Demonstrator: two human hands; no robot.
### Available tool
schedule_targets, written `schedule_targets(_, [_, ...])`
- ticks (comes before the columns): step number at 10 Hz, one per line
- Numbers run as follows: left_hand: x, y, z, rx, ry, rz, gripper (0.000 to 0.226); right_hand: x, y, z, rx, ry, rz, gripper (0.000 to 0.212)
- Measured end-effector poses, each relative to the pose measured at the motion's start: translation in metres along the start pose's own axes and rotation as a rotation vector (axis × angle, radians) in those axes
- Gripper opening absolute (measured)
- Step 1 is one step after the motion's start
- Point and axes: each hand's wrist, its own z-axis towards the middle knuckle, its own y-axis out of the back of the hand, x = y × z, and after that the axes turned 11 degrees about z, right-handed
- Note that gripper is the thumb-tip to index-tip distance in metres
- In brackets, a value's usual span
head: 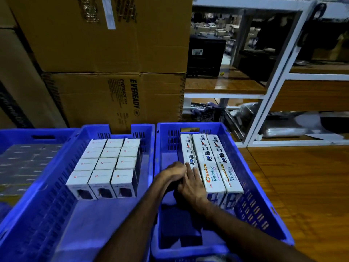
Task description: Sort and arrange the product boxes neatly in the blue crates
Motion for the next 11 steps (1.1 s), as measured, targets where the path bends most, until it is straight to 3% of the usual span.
schedule_targets(1, [0.0,-0.001,-0.001,-0.003,-0.008,-0.006,0.051,-0.004,0.005,-0.003,0.001,0.029,0.05,0.065])
schedule_targets(2, [-0.003,0.001,-0.009,-0.022,-0.062,-0.015,0.043,-0.011,0.012,-0.008,0.032,0.066,0.109,0.097])
schedule_targets(3, [-0.01,0.006,-0.021,-0.05,-0.089,-0.054,0.039,-0.018,0.01,-0.014,-0.048,0.082,0.142,0.102])
schedule_targets(5, [-0.01,0.008,-0.018,-0.081,-0.085,-0.153,0.037,-0.007,0.029,-0.045,-0.149,-0.032,0.317,0.089])
schedule_targets(7, [-0.012,0.01,-0.039,-0.029,-0.138,-0.164,0.06,-0.006,0.037,-0.079,-0.262,-0.14,0.609,0.08])
schedule_targets(9, [-0.006,0.003,-0.045,-0.015,-0.239,-0.152,0.077,-0.004,0.045,-0.116,-0.478,-0.276,0.815,0.067])
schedule_targets(11, [-0.001,0.0,-0.099,-0.082,-0.34,-0.128,0.07,0.002,0.05,-0.16,-0.621,-0.326,0.936,0.057])
